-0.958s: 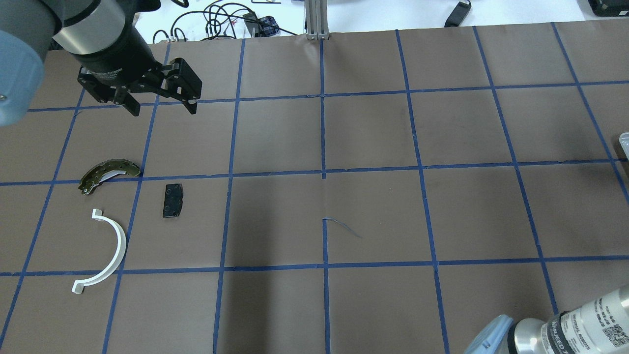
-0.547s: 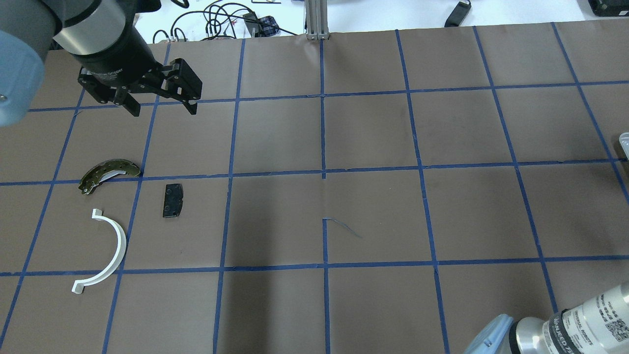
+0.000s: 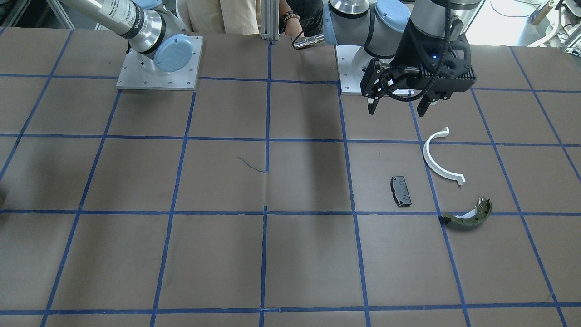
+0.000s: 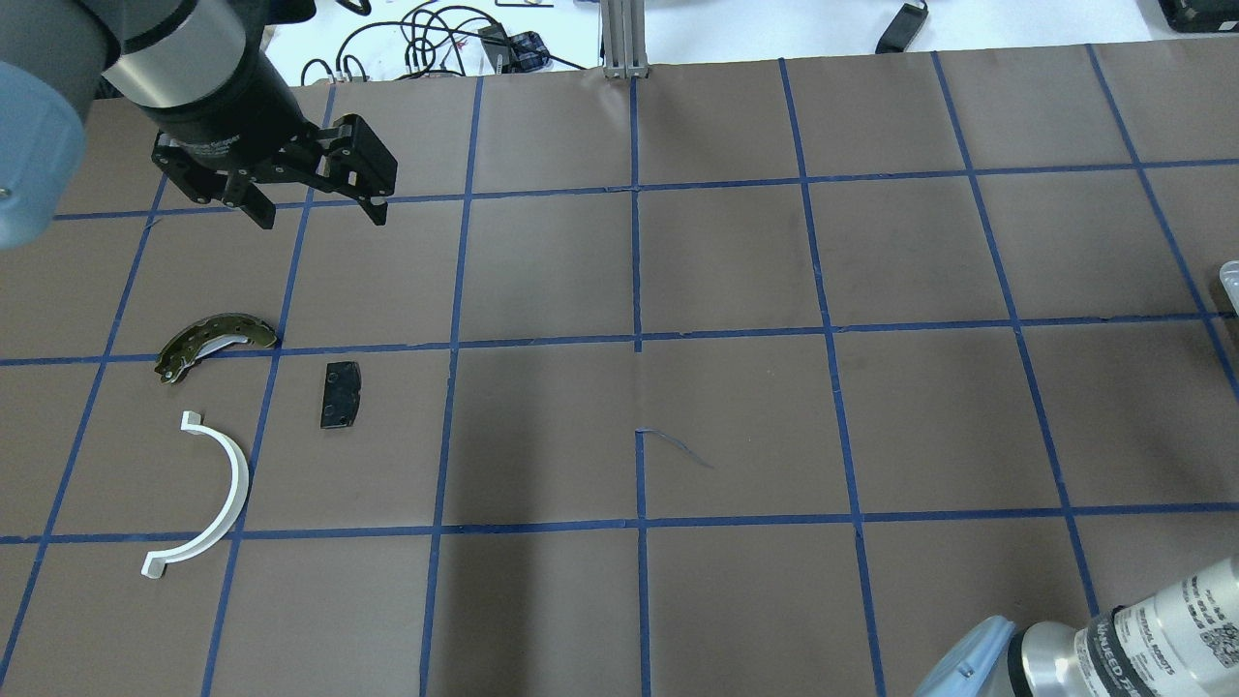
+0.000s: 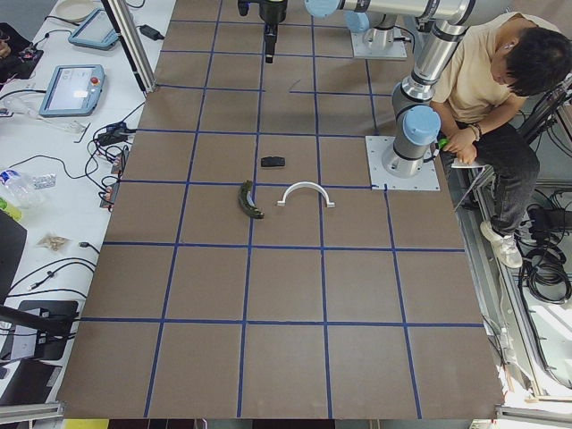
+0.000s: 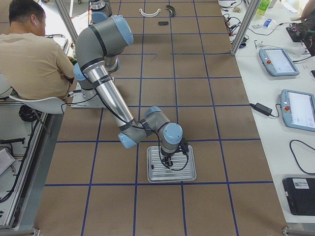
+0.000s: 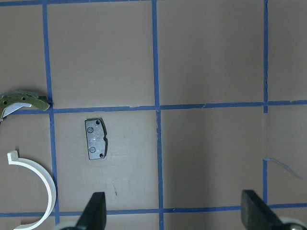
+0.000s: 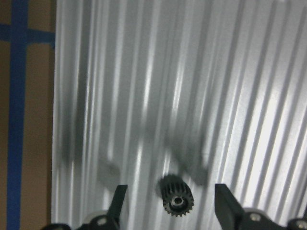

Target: Place bearing gear from tray to pile

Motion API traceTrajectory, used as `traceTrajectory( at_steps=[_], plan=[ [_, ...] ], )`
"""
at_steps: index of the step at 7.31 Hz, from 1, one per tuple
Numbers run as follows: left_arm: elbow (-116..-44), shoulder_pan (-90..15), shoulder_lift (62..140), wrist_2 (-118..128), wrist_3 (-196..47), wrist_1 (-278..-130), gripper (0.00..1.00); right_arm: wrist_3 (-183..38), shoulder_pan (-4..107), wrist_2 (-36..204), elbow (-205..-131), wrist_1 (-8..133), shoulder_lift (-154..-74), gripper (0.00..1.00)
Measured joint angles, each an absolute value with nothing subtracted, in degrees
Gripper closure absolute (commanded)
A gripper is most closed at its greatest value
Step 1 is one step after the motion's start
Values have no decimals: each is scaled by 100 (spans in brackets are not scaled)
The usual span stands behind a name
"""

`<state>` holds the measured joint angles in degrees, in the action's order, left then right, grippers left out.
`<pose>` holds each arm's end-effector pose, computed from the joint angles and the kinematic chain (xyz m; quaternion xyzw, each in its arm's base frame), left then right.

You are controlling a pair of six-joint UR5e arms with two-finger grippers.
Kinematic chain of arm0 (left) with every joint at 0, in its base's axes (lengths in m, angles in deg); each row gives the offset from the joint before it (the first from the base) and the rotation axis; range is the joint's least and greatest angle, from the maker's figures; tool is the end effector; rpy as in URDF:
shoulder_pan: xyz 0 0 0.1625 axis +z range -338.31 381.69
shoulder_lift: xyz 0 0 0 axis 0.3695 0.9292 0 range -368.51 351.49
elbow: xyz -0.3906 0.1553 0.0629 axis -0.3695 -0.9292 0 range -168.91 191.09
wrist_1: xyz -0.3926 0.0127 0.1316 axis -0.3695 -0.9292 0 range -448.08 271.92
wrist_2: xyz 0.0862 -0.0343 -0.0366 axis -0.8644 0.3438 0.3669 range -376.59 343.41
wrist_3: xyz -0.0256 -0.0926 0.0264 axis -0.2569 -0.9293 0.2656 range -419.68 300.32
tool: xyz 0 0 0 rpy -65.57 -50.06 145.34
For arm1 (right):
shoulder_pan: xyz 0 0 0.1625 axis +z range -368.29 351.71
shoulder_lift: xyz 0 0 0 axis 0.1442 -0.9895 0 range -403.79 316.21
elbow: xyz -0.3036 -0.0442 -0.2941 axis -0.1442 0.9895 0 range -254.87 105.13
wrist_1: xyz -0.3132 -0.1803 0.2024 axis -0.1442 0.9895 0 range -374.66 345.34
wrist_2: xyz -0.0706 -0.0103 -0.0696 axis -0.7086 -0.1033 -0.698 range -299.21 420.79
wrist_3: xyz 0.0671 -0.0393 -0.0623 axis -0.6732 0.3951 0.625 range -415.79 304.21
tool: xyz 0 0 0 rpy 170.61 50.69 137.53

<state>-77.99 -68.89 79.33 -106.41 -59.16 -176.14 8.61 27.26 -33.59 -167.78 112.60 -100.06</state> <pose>-0.1384 -0.4824 0.5177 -0.0097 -0.9990 0.0437 0.0015 -0.4570 -0.4809 0.1835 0.0865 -0.9955 -0.0302 0.0240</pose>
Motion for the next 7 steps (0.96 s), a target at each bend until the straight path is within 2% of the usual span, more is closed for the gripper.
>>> traceTrajectory(
  at_steps=[1,2,4,5,7],
  plan=[
    [-7800,-6889,7933,-10641,-5916,-17614,0,855,2723,-3356,-16773,11260,-9983,41],
    [-7798,-6887,7933,-10643,-5916,-17614,0,842,2722,-3353,-16770,11260,-9969,47],
    [-7798,-6889,7934,-10644,-5916,-17614,0,802,2722,-3352,-16766,11260,-9962,91],
    [-7797,-6892,7934,-10642,-5916,-17614,0,766,2722,-3353,-16759,11259,-9961,100],
    [-7799,-6892,7930,-10652,-5916,-17620,0,742,2722,-3373,-16744,11245,-9962,100]
  ],
)
